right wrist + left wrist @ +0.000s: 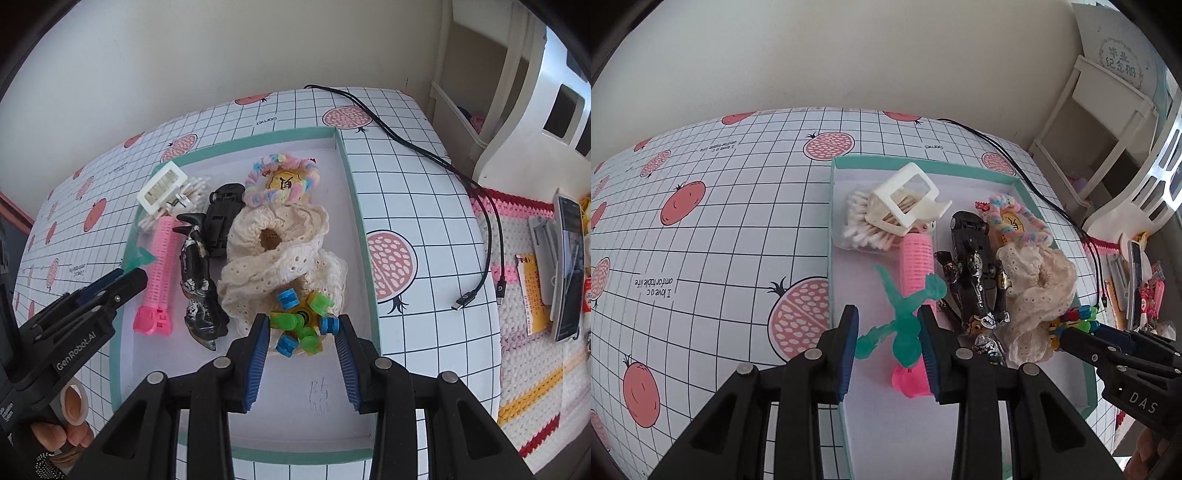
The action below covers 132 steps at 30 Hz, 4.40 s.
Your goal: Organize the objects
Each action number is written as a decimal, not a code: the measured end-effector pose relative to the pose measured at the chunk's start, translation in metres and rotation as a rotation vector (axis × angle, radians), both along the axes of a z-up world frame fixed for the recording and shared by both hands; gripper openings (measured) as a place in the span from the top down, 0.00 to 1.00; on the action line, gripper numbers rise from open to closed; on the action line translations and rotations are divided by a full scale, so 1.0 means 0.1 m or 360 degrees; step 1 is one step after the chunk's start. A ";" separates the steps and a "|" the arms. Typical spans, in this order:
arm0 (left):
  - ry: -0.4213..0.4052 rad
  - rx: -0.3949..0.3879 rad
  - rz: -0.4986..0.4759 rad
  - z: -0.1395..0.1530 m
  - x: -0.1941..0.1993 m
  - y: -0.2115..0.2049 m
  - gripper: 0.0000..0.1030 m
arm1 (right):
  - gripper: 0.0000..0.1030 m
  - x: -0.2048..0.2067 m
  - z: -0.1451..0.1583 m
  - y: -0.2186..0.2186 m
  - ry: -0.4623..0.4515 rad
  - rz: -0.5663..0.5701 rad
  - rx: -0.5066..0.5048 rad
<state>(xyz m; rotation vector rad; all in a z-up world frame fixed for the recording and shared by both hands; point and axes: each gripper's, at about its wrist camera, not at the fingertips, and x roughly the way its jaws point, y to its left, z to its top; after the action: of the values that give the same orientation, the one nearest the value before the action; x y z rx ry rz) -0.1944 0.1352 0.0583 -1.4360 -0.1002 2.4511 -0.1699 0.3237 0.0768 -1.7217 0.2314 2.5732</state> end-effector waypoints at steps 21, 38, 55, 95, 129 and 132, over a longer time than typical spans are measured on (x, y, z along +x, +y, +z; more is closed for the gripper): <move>-0.0116 0.0065 -0.0017 -0.10 0.02 0.04 0.50 | 0.60 0.00 -0.03 -0.08 -0.0026 0.0043 0.0024; -0.0052 -0.0006 0.0078 0.17 0.02 -0.11 0.49 | 0.58 0.01 0.05 -0.11 0.0018 0.0040 0.0032; -0.0033 -0.0133 0.0242 0.16 0.01 -0.33 0.14 | 0.15 0.00 0.09 -0.14 0.0087 0.0031 0.0014; 0.0059 -0.0195 0.0376 0.41 0.35 -0.75 0.07 | 0.00 0.24 0.27 -0.52 0.0179 0.0044 -0.0021; 0.0233 -0.0183 0.0381 0.68 1.39 -1.01 0.07 | 0.00 1.12 0.49 -0.97 0.0270 0.0093 -0.0025; 0.0200 -0.0132 0.0362 0.62 1.49 -1.02 0.07 | 0.00 1.20 0.48 -0.98 0.0270 0.0075 -0.0032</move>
<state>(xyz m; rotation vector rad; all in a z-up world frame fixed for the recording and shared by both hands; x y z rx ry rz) -0.0453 0.0336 0.1204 -1.3661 -0.1435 2.7534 -0.0496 0.2252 0.1246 -1.5327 0.2253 2.7627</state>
